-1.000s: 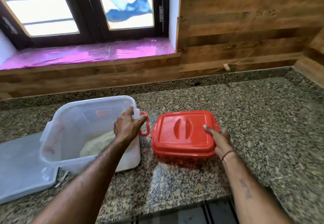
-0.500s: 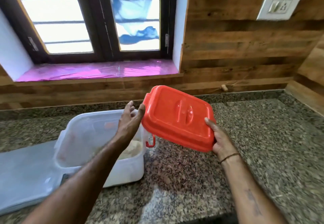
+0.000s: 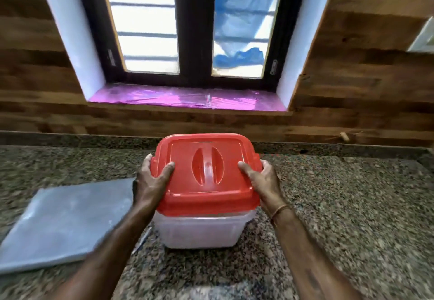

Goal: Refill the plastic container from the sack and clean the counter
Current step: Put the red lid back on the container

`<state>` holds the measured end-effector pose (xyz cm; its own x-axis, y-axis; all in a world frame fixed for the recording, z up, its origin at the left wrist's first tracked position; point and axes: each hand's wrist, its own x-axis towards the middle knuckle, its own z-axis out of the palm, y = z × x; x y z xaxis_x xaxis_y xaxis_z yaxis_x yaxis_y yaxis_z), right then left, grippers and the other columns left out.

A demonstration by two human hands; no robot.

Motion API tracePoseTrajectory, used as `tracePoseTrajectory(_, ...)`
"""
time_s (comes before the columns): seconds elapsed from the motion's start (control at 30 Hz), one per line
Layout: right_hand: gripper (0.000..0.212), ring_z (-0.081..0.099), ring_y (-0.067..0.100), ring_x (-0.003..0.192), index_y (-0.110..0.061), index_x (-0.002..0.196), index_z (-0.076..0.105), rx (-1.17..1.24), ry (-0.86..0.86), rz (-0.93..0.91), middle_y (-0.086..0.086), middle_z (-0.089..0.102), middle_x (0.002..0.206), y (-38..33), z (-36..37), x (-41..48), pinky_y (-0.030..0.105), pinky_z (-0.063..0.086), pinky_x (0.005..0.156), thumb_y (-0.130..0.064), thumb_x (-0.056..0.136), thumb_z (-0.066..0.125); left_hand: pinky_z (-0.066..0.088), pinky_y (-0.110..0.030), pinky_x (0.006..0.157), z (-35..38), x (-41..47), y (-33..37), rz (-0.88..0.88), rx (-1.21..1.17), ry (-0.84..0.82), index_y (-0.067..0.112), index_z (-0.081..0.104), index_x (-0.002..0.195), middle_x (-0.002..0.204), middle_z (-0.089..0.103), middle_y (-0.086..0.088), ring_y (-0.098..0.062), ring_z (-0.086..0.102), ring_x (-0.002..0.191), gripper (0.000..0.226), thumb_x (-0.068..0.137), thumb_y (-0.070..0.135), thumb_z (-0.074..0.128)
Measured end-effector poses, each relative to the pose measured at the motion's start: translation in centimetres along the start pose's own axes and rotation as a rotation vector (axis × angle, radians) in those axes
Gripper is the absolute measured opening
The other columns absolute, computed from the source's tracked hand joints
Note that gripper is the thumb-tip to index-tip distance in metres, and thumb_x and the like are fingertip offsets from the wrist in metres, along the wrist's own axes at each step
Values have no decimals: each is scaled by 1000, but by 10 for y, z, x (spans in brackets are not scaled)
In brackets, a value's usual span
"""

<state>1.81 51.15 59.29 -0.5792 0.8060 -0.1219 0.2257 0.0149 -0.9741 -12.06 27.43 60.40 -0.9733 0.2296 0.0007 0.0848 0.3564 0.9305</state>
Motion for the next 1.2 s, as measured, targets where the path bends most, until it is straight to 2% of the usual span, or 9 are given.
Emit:
tracePoseTrajectory(0.17,71,73,20,93,-24,116,62,-154,59,-3,-1,74,104,13,10,-13,45,62,87,-69,64,75,45,-38,105,-9,4,-13,-29,96,-54,16,33,158,150,52,-13,-33,55,131,88,88,54,70)
tracePoseTrajectory(0.4,44,72,24,92,-29,105,57,-251,91,11,2,73,103,9,17,-25,47,62,84,-58,76,74,47,-34,94,-18,-1,-18,-57,-9,-98,14,29,160,150,51,-15,-31,57,126,84,92,38,72)
tracePoseTrajectory(0.57,45,72,27,93,-27,113,46,-268,76,76,8,66,113,16,19,-26,50,63,79,-58,87,67,45,-18,63,-16,-1,-20,-68,-66,-156,12,33,152,139,55,-13,-14,58,95,73,93,31,72)
tracePoseTrajectory(0.73,60,59,26,104,-35,119,38,-208,91,140,2,32,126,18,23,-27,53,64,74,-66,80,69,60,-43,66,-15,7,-17,-265,-186,-200,20,30,136,122,57,-13,-23,66,83,67,90,39,74)
tracePoseTrajectory(0.83,84,70,36,98,-36,137,28,-16,42,262,15,49,128,18,20,-26,53,64,72,-58,75,80,60,-42,65,-14,9,-19,-393,-240,-197,14,25,147,121,56,-16,-24,65,81,89,84,44,79)
tracePoseTrajectory(0.93,90,77,34,81,-4,135,45,33,59,319,17,71,109,17,19,-25,38,64,60,-52,71,86,55,-30,50,-14,9,-20,-432,-234,-160,4,36,146,119,63,-16,-27,69,81,106,68,58,84)
tracePoseTrajectory(1.0,78,77,30,77,-6,120,59,-52,153,248,12,75,99,19,21,-25,32,62,57,-58,69,85,57,-33,61,-14,9,-22,-333,-72,-73,8,47,137,117,66,-15,-29,68,91,105,61,72,82)
tracePoseTrajectory(1.07,79,74,27,81,-14,113,54,-162,248,172,7,72,100,21,23,-23,40,65,66,-70,63,81,57,-42,77,-16,6,-20,-232,74,0,12,49,129,115,64,-13,-31,65,99,98,62,77,77)
tracePoseTrajectory(1.2,75,70,24,81,-17,109,54,-354,282,126,4,69,97,19,23,-24,41,63,71,-76,67,74,52,-44,84,-18,-2,-8,-197,47,-55,8,32,149,139,54,-18,-37,59,122,90,84,52,76)
